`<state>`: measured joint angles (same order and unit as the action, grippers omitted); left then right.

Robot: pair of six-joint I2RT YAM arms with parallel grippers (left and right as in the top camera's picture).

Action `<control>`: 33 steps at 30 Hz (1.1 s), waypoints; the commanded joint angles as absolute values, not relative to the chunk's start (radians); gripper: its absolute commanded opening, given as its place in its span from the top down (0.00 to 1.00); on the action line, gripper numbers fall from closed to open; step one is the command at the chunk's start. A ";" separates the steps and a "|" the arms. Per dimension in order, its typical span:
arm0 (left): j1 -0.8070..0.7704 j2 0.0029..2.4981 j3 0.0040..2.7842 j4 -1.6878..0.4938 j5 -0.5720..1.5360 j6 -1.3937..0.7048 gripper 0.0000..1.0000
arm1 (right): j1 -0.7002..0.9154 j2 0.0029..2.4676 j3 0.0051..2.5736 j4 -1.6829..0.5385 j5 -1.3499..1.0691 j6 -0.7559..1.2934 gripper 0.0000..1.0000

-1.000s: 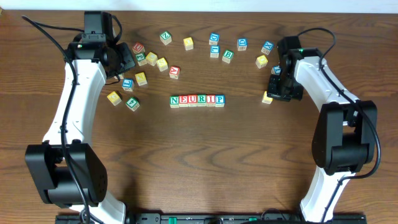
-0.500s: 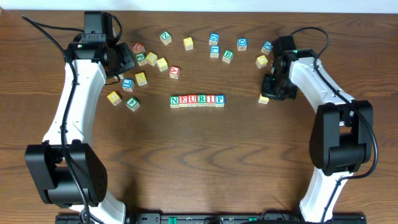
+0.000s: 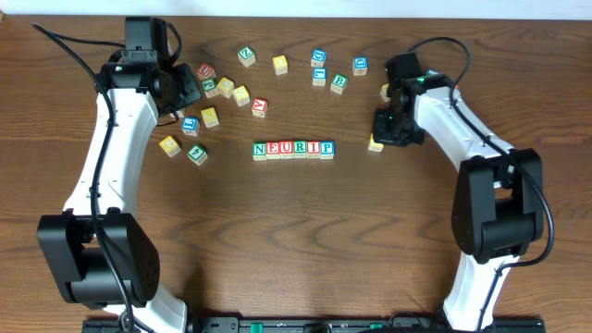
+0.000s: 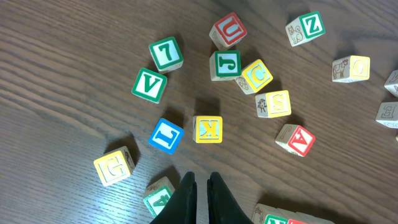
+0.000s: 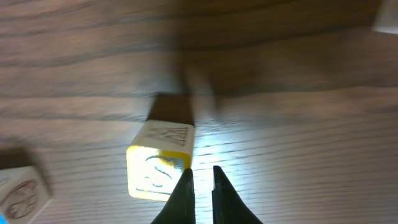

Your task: Spell out NEURIPS

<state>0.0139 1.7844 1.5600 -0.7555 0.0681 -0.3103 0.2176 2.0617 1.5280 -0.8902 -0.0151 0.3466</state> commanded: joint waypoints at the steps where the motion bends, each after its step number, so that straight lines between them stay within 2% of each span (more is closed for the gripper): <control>1: 0.015 1.794 1.552 -0.758 0.052 -0.308 0.92 | 0.268 2.062 1.522 -0.875 -0.033 0.336 0.93; 9: 0.015 1.794 1.552 -0.757 0.052 -0.308 0.92 | 0.341 2.063 1.522 -0.843 -0.033 0.336 0.91; 12: 0.015 1.794 1.552 -0.758 0.052 -0.308 0.91 | 0.355 2.063 1.522 -0.836 -0.032 0.336 0.94; 21: 0.015 1.794 1.552 -0.757 0.052 -0.308 0.92 | 0.314 2.046 1.615 -0.894 -0.009 0.352 0.98; 33: 0.015 1.794 1.552 -0.746 0.052 -0.309 0.92 | 0.281 2.115 1.606 -0.794 0.042 0.411 0.99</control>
<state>0.0139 1.7844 1.5600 -0.7506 0.0677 -0.3103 0.2752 2.0689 1.5963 -0.7963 0.0345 0.3859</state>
